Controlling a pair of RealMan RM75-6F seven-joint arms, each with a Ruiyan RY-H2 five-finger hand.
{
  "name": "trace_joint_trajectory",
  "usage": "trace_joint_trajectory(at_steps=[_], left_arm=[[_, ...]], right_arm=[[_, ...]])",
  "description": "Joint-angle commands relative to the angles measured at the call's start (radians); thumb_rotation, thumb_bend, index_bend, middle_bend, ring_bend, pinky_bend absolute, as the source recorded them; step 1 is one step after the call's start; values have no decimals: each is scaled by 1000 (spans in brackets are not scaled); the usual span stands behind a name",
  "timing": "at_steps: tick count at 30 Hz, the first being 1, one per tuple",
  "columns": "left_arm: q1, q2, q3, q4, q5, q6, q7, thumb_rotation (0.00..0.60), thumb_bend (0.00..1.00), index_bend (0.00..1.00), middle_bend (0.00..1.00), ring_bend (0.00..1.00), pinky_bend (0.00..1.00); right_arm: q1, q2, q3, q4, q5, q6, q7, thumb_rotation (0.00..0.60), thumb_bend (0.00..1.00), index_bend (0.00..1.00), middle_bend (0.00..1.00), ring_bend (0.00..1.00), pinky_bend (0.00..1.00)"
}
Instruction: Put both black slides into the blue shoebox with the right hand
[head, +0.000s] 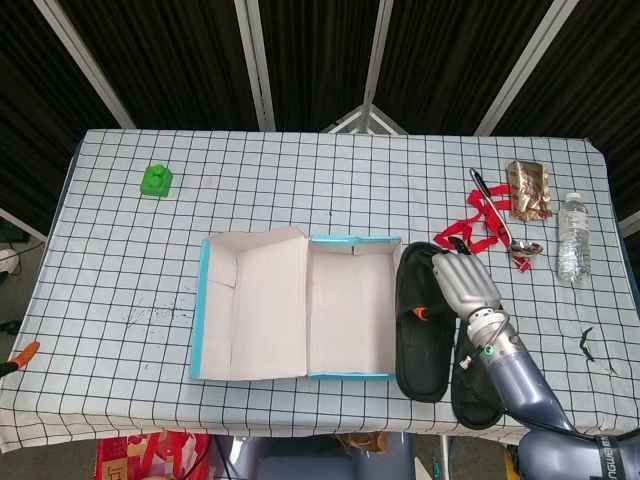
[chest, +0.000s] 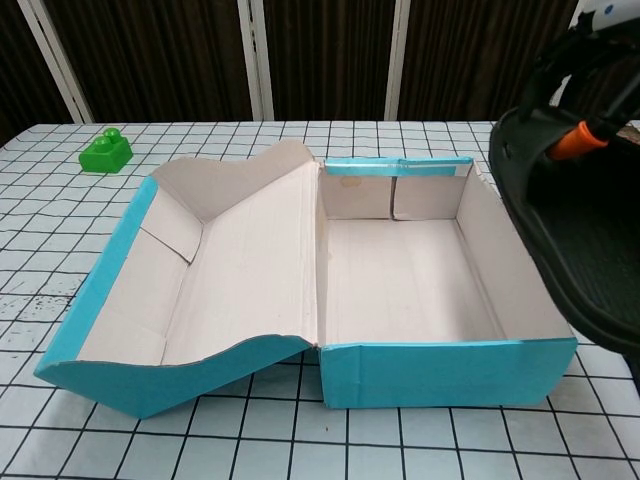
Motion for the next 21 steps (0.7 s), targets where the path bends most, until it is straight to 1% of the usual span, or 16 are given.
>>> trace_joint_trajectory(at_steps=[1, 5, 8, 11, 13, 16, 21], left_arm=[[1, 0, 0, 0, 1, 2, 0, 600, 164, 75, 0, 0, 0], [2, -2, 0, -1, 5, 8, -2, 600, 164, 75, 0, 0, 0], [4, -9, -5, 2, 9, 21, 0, 600, 165, 75, 0, 0, 0], [5, -15, -7, 7, 12, 28, -4, 600, 165, 75, 0, 0, 0], [4, -14, -8, 9, 9, 26, -7, 600, 165, 75, 0, 0, 0], [3, -13, -10, 11, 2, 20, -14, 600, 164, 75, 0, 0, 0], [3, -11, -11, 10, -2, 19, -17, 600, 164, 75, 0, 0, 0]], right_arm=[[-60, -52, 60, -20, -118, 36, 146, 600, 521, 492, 570, 330, 0], [-97, -129, 85, 5, -210, 58, 253, 600, 528, 492, 570, 333, 0], [-114, -223, 107, 43, -262, 121, 304, 600, 528, 492, 570, 338, 0], [-127, -344, 126, 97, -317, 191, 356, 600, 528, 492, 570, 342, 10], [-131, -399, 130, 134, -346, 215, 378, 600, 528, 492, 570, 343, 25], [-141, -487, 129, 218, -407, 248, 414, 600, 528, 497, 570, 343, 27], [-154, -593, 119, 349, -471, 258, 475, 600, 529, 507, 570, 343, 27]])
